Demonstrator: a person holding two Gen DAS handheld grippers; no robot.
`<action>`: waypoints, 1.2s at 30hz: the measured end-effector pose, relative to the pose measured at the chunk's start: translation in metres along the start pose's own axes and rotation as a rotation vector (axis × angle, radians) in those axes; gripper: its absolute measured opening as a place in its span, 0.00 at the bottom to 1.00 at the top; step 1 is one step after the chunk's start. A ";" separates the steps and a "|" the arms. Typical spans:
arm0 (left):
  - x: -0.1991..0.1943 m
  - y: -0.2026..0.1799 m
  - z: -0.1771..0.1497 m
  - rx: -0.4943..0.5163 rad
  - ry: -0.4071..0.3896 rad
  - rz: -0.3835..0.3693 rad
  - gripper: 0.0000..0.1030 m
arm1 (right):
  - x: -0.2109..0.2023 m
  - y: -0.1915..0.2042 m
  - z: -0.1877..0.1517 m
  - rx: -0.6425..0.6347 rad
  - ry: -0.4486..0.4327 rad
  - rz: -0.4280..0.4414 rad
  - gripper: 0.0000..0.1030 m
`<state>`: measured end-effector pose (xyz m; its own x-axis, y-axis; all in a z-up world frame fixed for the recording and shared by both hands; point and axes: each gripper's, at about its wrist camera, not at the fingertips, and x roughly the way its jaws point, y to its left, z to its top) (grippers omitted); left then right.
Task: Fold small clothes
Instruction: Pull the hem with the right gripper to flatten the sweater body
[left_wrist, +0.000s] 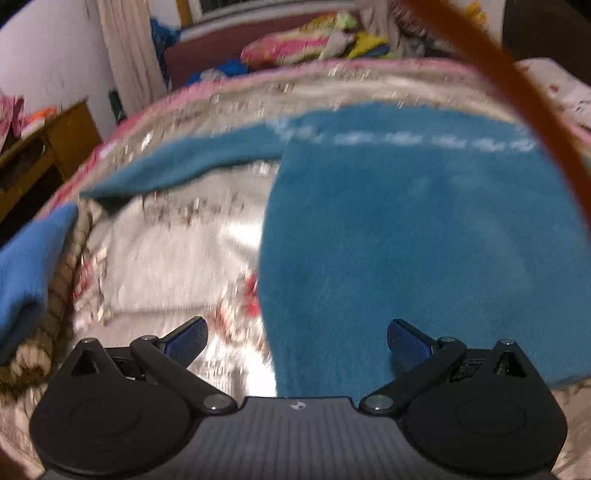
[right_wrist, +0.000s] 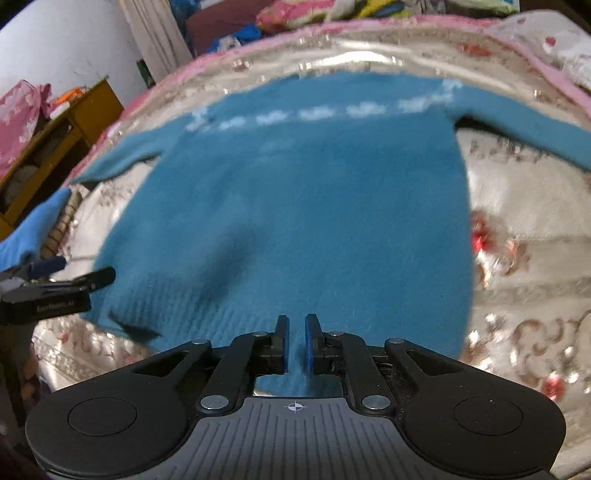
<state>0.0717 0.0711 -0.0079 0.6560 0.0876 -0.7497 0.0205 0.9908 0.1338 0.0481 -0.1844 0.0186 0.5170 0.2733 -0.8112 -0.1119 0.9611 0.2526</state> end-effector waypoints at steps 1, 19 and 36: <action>0.007 0.002 -0.003 -0.001 0.030 -0.007 1.00 | 0.006 -0.003 -0.002 0.010 0.021 -0.002 0.14; -0.034 -0.019 0.011 0.051 -0.054 -0.074 1.00 | -0.012 0.011 0.002 -0.041 -0.012 0.033 0.21; -0.001 -0.081 0.001 0.203 0.071 -0.132 1.00 | 0.018 -0.008 -0.003 0.018 0.024 0.077 0.25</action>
<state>0.0698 -0.0092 -0.0172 0.5829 -0.0268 -0.8121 0.2583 0.9537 0.1539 0.0557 -0.1872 0.0000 0.4872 0.3478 -0.8010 -0.1355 0.9362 0.3242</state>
